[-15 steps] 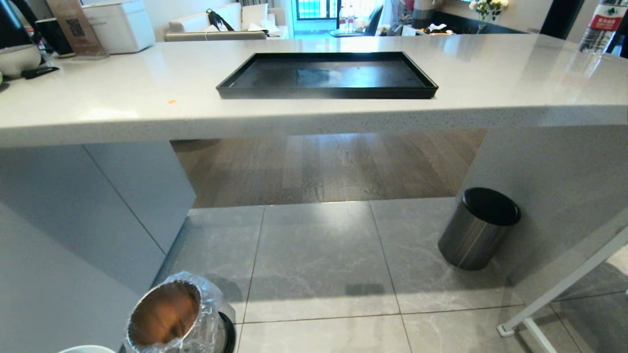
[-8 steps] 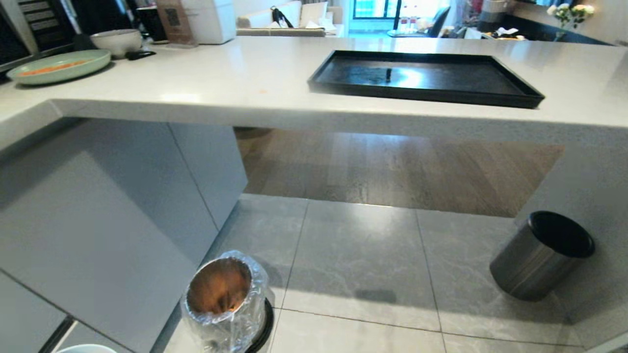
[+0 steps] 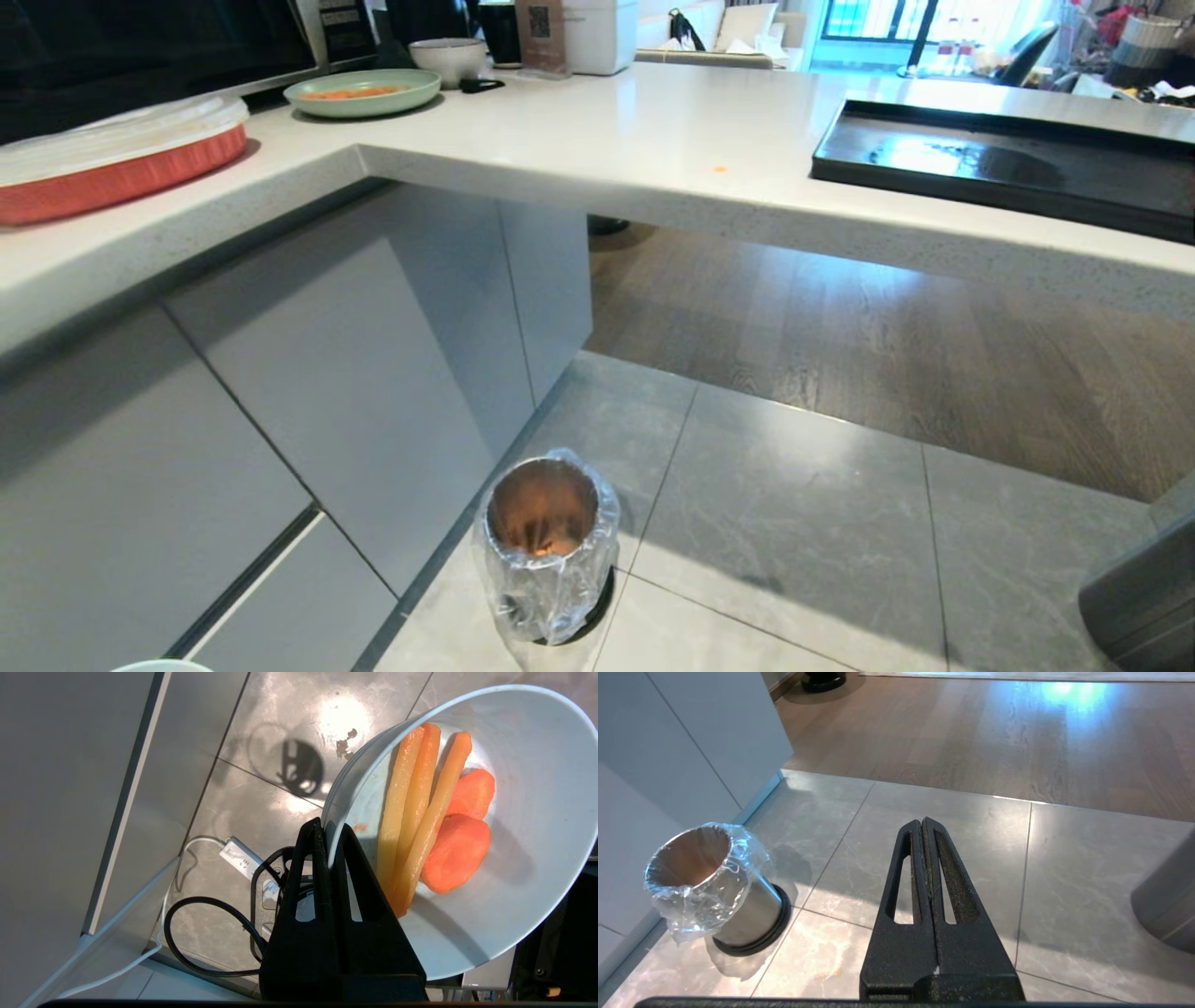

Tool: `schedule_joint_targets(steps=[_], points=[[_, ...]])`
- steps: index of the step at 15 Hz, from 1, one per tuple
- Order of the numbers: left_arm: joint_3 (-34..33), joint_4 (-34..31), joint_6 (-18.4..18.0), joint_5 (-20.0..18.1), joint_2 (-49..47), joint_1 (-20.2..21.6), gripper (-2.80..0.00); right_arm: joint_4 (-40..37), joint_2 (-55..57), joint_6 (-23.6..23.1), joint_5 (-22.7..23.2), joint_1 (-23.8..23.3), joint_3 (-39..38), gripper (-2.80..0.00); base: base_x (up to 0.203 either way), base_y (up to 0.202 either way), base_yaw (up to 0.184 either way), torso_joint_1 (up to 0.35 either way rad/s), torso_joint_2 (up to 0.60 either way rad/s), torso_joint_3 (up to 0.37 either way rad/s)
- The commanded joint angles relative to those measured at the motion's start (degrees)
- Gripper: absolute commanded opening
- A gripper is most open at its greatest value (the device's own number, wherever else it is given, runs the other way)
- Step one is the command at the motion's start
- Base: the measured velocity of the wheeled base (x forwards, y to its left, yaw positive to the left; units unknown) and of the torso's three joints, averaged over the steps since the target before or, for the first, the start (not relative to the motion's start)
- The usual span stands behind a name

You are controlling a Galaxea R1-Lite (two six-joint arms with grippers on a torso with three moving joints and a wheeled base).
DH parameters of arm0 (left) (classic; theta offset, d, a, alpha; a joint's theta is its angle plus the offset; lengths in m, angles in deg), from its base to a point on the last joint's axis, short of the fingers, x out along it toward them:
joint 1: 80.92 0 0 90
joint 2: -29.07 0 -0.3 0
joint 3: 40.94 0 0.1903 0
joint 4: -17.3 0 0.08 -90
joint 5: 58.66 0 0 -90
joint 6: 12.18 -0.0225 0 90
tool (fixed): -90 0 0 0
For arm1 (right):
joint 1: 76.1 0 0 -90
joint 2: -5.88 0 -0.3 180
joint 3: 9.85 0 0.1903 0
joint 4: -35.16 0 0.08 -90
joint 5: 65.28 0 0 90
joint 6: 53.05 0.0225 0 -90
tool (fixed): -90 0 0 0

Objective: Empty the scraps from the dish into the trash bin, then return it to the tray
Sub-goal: Move the bowl over the trash can

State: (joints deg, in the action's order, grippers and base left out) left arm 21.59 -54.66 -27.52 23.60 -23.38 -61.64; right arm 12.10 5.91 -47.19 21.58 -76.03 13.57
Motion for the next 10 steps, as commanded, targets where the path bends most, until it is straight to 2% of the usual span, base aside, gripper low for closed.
schedule_joint_targets(steps=[1,6,10], points=[[0.0,-0.3,-0.1,-0.1,0.3,0.0,-2.8,0.0,0.0,-0.1,0.0,0.0,0.0,-2.8,0.0,0.0,0.0,0.0,0.0,0.0],[0.8,-0.1,0.0,-0.4,2.3,-0.2,-2.8,0.0,0.0,0.0,0.0,0.0,0.0,-2.8,0.0,0.0,0.0,0.0,0.0,0.0],[0.2,-0.4,0.2,-0.5,6.0,-2.4,-2.8,0.0,0.0,0.0,0.0,0.0,0.0,-2.8,0.0,0.0,0.0,0.0,0.0,0.0]])
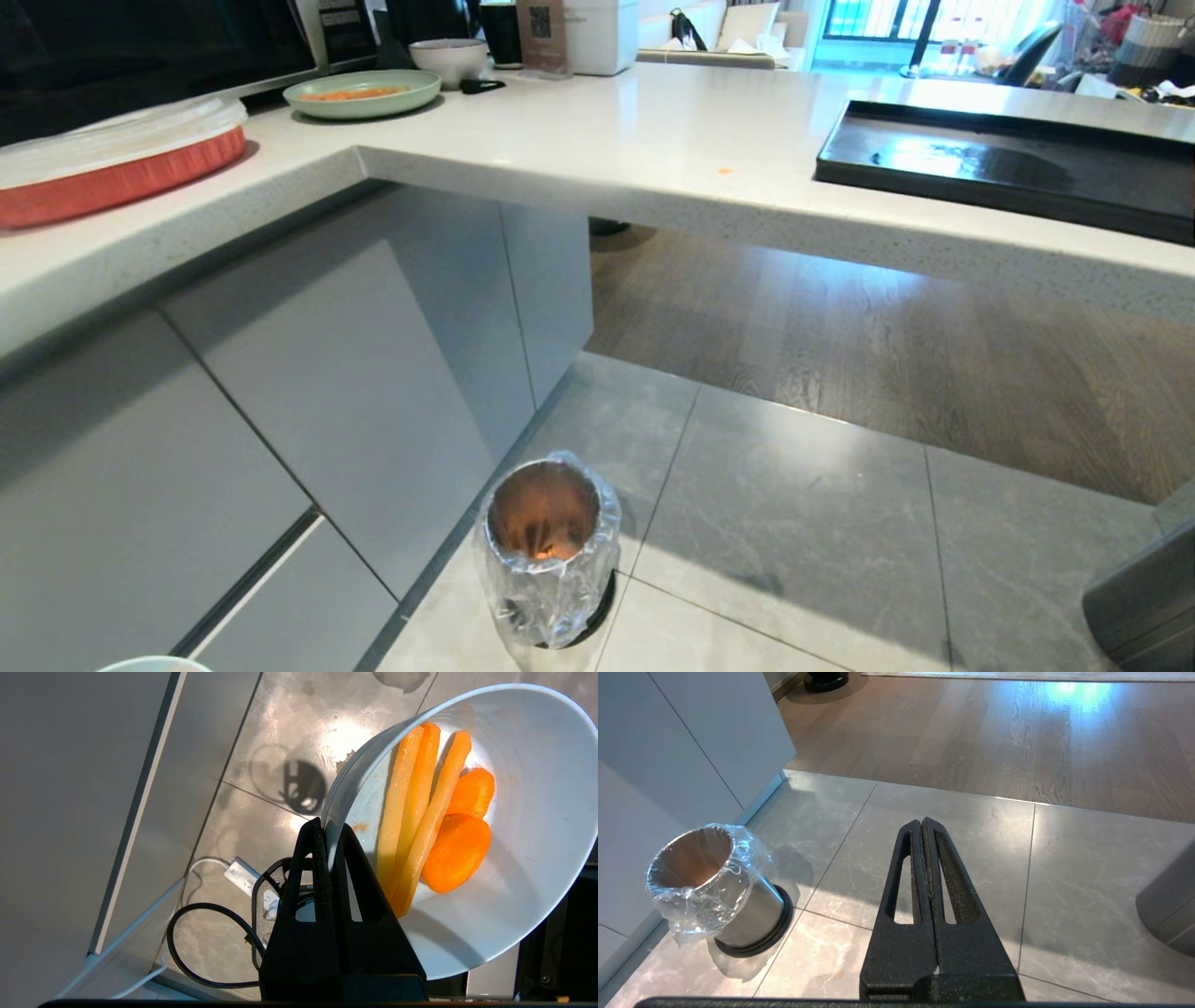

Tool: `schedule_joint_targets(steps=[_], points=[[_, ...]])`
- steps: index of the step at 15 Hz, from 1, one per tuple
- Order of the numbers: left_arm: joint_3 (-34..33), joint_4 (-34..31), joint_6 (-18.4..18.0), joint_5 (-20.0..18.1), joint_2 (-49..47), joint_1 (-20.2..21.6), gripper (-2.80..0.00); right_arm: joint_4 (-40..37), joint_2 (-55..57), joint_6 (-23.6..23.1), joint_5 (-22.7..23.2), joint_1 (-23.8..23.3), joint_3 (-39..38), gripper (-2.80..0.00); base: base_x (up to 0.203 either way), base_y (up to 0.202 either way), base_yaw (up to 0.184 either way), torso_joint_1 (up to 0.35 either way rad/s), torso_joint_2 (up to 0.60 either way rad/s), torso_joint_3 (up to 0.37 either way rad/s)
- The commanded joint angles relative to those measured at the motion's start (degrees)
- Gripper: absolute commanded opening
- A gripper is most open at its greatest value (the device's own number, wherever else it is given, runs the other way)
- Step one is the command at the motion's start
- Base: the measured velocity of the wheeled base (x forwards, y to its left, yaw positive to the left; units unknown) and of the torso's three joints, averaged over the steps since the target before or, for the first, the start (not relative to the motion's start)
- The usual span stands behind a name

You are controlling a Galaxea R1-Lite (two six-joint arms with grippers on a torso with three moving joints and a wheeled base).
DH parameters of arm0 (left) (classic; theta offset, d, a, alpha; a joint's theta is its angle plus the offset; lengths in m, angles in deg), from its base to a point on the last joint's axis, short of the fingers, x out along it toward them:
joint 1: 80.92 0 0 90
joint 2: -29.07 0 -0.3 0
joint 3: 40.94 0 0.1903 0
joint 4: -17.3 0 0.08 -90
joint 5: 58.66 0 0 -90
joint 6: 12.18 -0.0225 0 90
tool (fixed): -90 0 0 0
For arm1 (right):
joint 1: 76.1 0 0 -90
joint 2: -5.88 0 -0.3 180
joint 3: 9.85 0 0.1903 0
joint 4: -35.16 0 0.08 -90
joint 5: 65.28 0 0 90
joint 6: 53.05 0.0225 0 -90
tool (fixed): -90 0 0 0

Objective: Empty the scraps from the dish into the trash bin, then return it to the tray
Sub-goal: Move the bowl over the trash can

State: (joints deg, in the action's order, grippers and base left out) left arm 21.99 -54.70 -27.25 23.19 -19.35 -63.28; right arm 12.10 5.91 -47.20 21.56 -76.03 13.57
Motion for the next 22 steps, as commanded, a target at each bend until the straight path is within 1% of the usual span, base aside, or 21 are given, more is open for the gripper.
schedule_joint_targets(steps=[1,5,7,8,10,12,13,15,17,22], points=[[-0.3,-0.5,0.0,0.0,2.7,-1.9,-2.8,0.0,0.0,0.0,0.0,0.0,0.0,-2.8,0.0,0.0,0.0,0.0,0.0,0.0],[-0.2,-0.4,0.1,0.3,2.1,-3.0,-2.8,0.0,0.0,0.0,0.0,0.0,0.0,-2.8,0.0,0.0,0.0,0.0,0.0,0.0],[-1.4,0.1,-0.1,0.1,2.7,-4.8,-2.8,0.0,0.0,0.0,0.0,0.0,0.0,-2.8,0.0,0.0,0.0,0.0,0.0,0.0],[-2.5,0.6,-0.4,0.1,3.1,-5.0,-2.8,0.0,0.0,0.0,0.0,0.0,0.0,-2.8,0.0,0.0,0.0,0.0,0.0,0.0],[-4.7,2.3,-2.9,-0.1,3.2,-4.9,-2.8,0.0,0.0,0.0,0.0,0.0,0.0,-2.8,0.0,0.0,0.0,0.0,0.0,0.0],[-4.8,4.5,-3.5,-0.2,1.7,-5.5,-2.8,0.0,0.0,0.0,0.0,0.0,0.0,-2.8,0.0,0.0,0.0,0.0,0.0,0.0],[-4.8,5.5,-3.4,-0.1,1.1,-6.8,-2.8,0.0,0.0,0.0,0.0,0.0,0.0,-2.8,0.0,0.0,0.0,0.0,0.0,0.0],[-4.5,6.2,-3.4,-0.2,-0.9,-8.0,-2.8,0.0,0.0,0.0,0.0,0.0,0.0,-2.8,0.0,0.0,0.0,0.0,0.0,0.0],[-3.6,6.3,-3.4,-1.1,-2.7,-9.0,-2.8,0.0,0.0,0.0,0.0,0.0,0.0,-2.8,0.0,0.0,0.0,0.0,0.0,0.0],[0.8,6.3,-3.3,-1.3,-8.8,-12.8,-2.8,0.1,0.0,0.0,0.0,0.0,0.0,-2.8,0.0,0.0,0.0,0.0,0.0,0.0]])
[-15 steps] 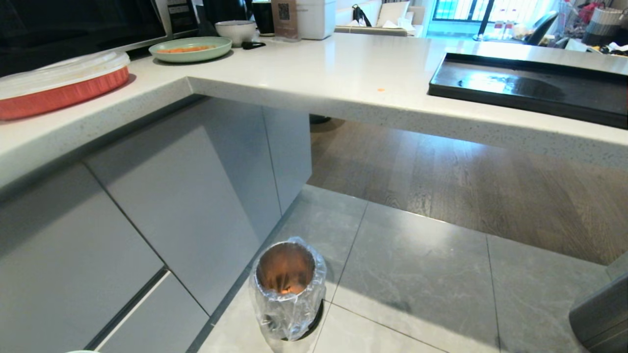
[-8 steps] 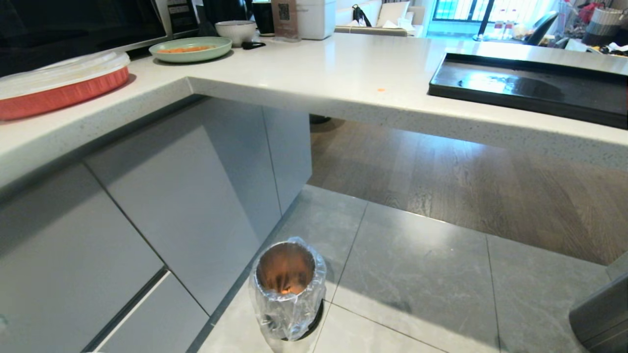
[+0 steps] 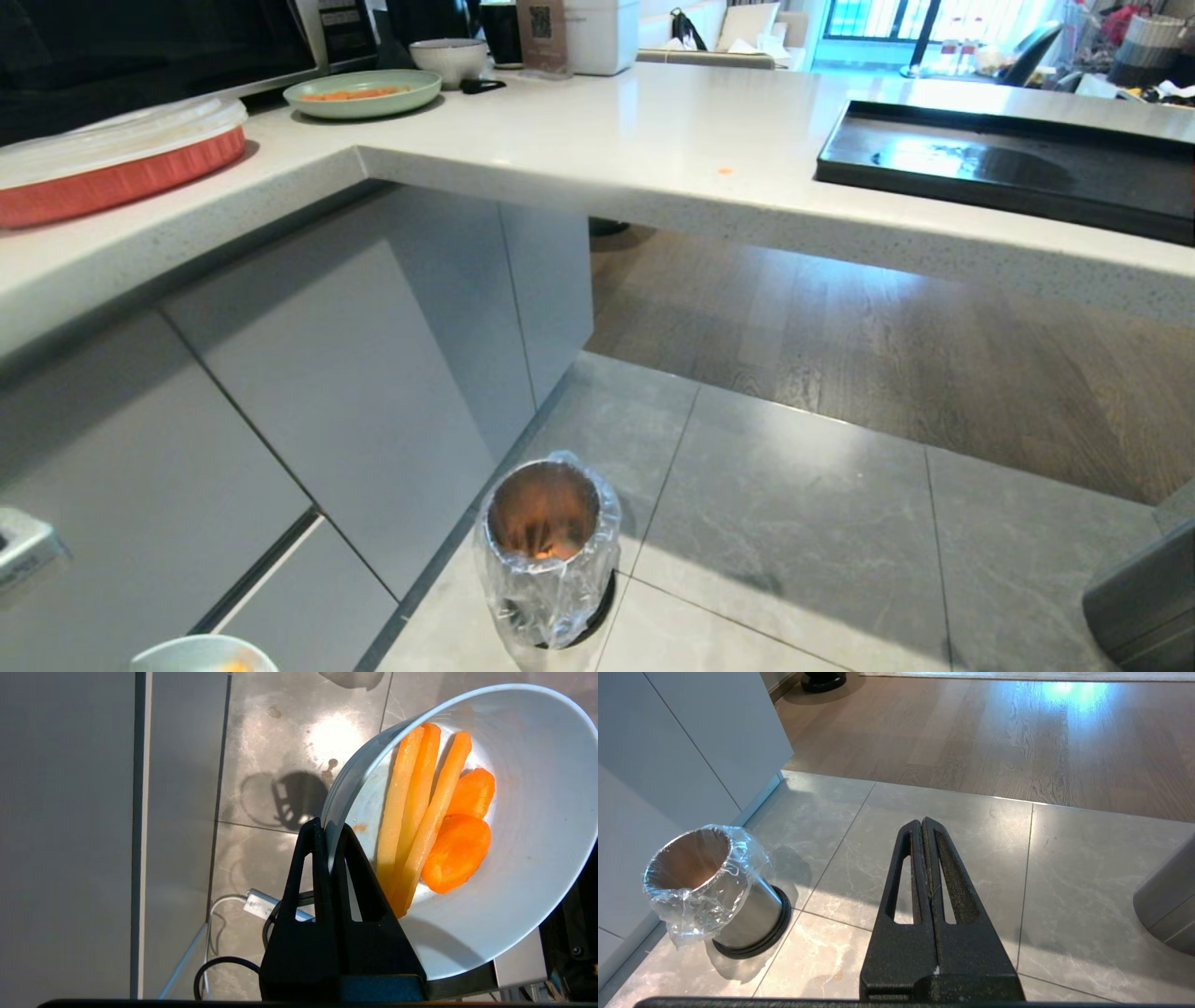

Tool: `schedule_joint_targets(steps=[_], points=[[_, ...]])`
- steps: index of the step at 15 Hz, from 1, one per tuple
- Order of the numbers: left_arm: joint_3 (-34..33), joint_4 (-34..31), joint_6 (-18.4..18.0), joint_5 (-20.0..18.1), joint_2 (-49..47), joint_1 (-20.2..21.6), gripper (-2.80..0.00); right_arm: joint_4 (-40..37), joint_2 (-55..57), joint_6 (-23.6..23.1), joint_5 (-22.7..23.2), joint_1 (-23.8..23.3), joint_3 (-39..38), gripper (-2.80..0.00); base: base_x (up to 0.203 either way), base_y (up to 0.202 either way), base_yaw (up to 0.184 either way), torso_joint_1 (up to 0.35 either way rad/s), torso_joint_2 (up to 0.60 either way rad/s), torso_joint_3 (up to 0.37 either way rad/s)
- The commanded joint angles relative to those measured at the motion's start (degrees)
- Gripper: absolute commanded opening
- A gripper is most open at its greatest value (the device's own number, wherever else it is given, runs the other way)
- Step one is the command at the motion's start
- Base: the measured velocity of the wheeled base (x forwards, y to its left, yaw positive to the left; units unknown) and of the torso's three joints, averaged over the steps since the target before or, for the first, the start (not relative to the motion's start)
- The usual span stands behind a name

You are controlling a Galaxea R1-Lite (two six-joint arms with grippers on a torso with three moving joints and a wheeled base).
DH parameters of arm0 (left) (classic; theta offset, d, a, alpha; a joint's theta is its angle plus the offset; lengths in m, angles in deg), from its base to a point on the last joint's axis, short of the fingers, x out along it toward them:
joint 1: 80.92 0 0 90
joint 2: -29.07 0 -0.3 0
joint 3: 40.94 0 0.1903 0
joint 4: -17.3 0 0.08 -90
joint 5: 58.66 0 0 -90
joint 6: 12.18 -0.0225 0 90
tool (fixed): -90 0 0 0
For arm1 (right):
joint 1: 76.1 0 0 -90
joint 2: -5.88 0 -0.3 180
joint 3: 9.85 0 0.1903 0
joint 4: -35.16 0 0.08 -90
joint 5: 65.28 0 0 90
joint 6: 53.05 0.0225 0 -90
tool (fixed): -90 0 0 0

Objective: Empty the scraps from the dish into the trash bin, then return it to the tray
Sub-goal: Move the bowl over the trash can

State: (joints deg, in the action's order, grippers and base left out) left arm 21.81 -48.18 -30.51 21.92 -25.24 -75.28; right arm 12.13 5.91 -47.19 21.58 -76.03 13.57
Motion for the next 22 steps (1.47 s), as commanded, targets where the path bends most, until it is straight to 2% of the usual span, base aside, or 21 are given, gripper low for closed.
schedule_joint_targets(steps=[1,7,11,17,22], points=[[1.5,-0.2,0.0,-0.1,-3.6,-1.3,-2.8,0.0,0.0,0.0,0.0,0.0,0.0,-2.8,0.0,0.0,0.0,-0.002,0.0,-0.05],[0.9,-0.3,0.2,-0.2,-4.6,-5.1,-2.8,0.0,0.0,0.0,0.0,0.0,0.0,-2.8,0.0,0.0,0.0,0.003,0.0,-0.168],[0.8,-0.4,0.4,-0.8,-4.4,-9.5,-2.8,0.0,0.0,0.0,0.0,0.0,0.0,-2.8,0.0,0.0,0.0,0.004,0.0,-0.202],[0.4,-0.5,4.2,-0.7,-4.2,-17.4,-2.8,0.0,0.0,0.0,0.0,0.0,0.0,-2.8,0.0,0.0,0.0,0.002,0.0,-0.199],[0.1,-0.6,4.5,-0.7,-3.9,-19.4,-2.8,0.0,0.0,0.0,0.0,0.0,0.0,-2.8,0.0,0.0,0.0,0.005,0.0,-0.184]])
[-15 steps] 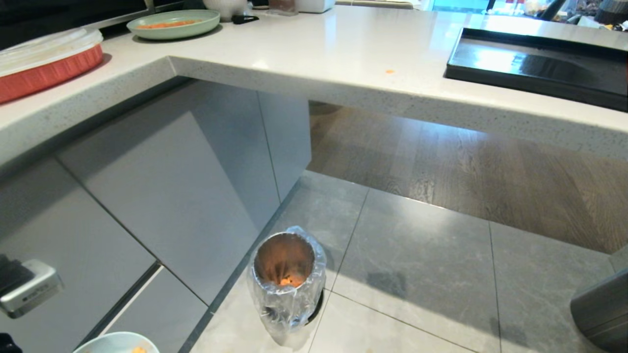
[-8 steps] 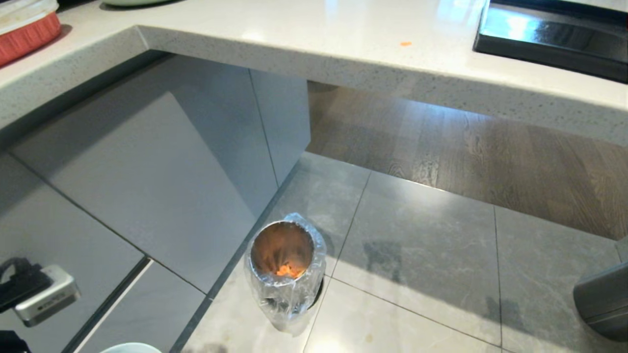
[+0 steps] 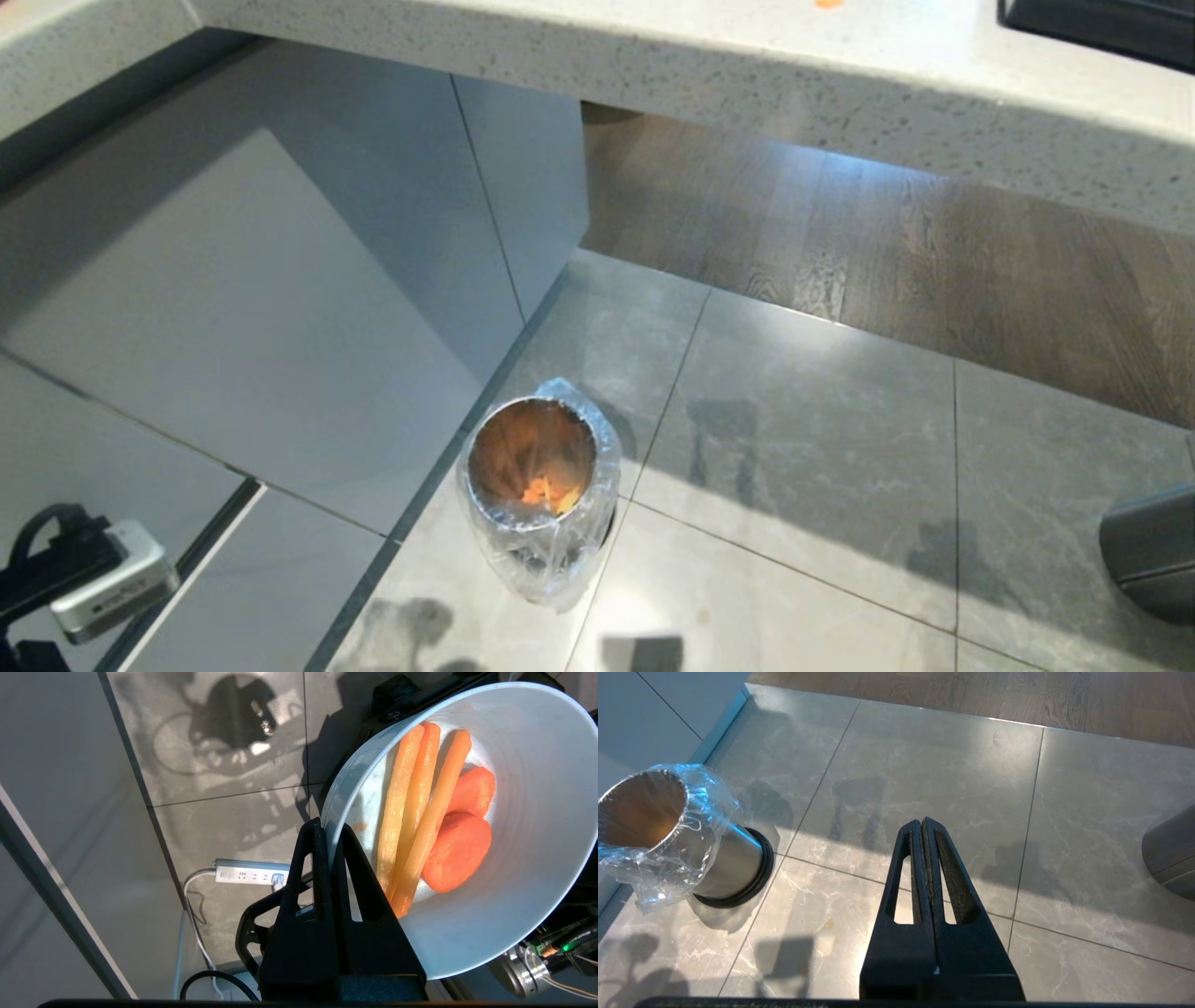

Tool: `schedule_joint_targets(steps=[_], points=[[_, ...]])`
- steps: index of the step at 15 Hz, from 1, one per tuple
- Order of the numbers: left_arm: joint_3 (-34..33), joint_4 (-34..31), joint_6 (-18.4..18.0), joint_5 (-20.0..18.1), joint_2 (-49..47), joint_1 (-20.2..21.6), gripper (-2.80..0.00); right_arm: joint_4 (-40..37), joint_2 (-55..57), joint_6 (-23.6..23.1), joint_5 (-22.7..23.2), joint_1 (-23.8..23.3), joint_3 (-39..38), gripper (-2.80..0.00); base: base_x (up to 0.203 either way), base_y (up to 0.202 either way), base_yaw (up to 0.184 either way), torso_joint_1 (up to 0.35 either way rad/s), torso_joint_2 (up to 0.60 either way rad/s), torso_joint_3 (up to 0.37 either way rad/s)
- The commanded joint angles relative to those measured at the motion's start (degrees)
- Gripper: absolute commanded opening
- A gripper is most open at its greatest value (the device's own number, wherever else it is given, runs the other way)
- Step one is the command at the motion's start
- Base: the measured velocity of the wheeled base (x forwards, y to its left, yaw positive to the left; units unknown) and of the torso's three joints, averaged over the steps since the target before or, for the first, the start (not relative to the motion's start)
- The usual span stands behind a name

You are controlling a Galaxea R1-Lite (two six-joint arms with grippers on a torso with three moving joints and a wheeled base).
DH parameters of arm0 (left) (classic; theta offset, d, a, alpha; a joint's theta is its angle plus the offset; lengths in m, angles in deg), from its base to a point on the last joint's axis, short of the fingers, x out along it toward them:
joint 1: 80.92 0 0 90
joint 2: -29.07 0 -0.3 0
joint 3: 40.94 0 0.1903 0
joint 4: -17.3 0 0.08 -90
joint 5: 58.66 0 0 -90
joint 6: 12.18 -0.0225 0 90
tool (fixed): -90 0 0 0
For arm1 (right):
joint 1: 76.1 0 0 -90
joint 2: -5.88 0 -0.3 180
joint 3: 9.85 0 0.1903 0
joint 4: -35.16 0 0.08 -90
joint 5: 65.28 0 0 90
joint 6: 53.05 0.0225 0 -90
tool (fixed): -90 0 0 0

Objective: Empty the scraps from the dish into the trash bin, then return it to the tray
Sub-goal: Move the bowl over the trash can

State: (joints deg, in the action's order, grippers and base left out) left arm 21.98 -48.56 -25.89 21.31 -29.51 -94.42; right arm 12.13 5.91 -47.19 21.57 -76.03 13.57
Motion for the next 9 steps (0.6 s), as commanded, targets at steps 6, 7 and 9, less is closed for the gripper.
schedule_joint_targets(steps=[6,7,9], points=[[-0.2,-0.3,-0.1,-0.1,0.4,-0.7,-2.8,0.0,0.0,0.0,0.0,0.0,0.0,-2.8,0.0,0.0,0.0,0.003,0.0,-0.033],[-0.2,-0.3,0.0,-0.1,0.4,-0.9,-2.8,0.0,0.0,0.0,0.0,0.0,0.0,-2.8,0.0,0.0,0.0,0.002,0.0,-0.139],[-0.3,-0.3,-0.1,-0.1,0.3,-1.1,-2.8,0.0,0.0,0.0,0.0,0.0,0.0,-2.8,0.0,0.0,0.0,0.004,0.0,-0.167]])
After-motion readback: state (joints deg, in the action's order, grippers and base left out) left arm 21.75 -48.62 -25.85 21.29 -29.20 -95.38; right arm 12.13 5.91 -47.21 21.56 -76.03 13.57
